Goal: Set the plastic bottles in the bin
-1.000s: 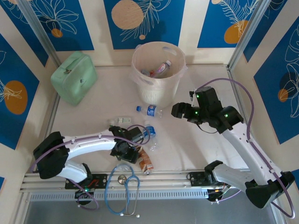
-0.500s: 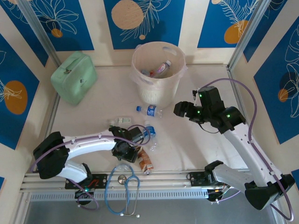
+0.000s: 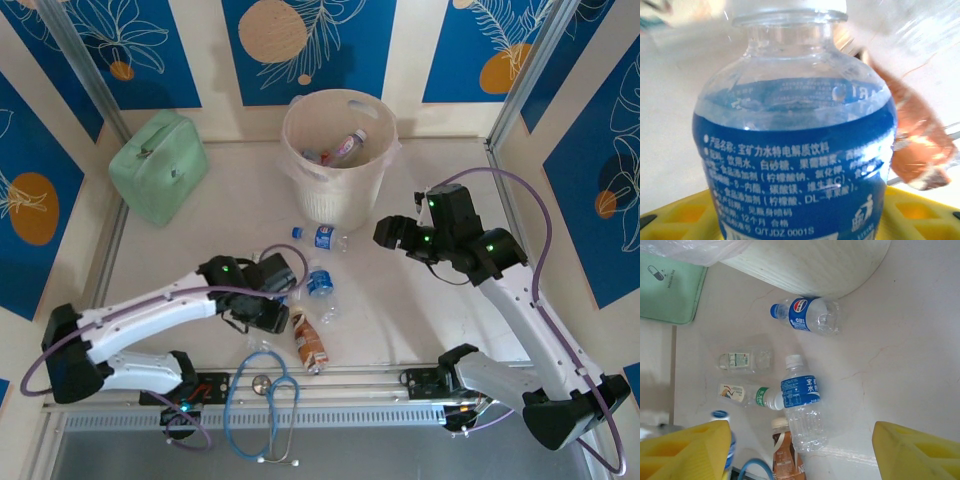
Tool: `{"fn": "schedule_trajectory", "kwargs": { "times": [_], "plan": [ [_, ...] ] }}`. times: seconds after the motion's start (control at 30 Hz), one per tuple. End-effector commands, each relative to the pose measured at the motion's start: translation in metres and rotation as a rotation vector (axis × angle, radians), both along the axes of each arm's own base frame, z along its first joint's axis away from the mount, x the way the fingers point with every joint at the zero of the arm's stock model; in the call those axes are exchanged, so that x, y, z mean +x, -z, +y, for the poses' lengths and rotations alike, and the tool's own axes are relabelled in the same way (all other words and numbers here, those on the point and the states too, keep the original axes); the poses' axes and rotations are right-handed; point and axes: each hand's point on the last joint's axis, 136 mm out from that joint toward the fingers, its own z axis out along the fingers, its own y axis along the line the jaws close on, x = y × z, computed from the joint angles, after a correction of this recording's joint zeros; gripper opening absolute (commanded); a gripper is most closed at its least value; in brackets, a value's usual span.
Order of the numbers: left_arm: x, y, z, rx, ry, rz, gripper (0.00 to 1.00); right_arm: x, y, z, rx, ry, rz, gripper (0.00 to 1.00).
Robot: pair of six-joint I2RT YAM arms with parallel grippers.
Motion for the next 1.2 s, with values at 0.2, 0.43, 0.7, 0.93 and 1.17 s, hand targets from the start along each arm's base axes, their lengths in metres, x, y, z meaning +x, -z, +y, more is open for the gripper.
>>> {"fn": "schedule_trajectory", "kwargs": {
  "times": [0.2,0.43,0.7,0.93,1.17],
  "plan": [
    [0.085,-0.131,-0.02,-0.133,-0.084,-0.278,0.57,-0.002,-0.008,0.002,0.038,-0.012,-0.034,0.75],
    [0.185,-0.238,-0.073,-0.335,-0.118,-0.535,0.57,-0.007,-0.004,0.001,0.048,-0.016,-0.025,0.75],
    [0.287,-0.281,-0.101,-0.512,-0.215,-0.664,0.59,-0.028,0.024,0.013,0.02,-0.063,0.04,0.75],
    [0.337,-0.28,-0.108,-0.629,-0.292,-0.701,0.61,-0.045,0.046,0.027,-0.001,-0.09,0.093,0.75],
    [0.364,-0.261,-0.104,-0.65,-0.339,-0.673,0.71,-0.046,0.047,0.026,-0.015,-0.086,0.094,0.75]
  ]
}}
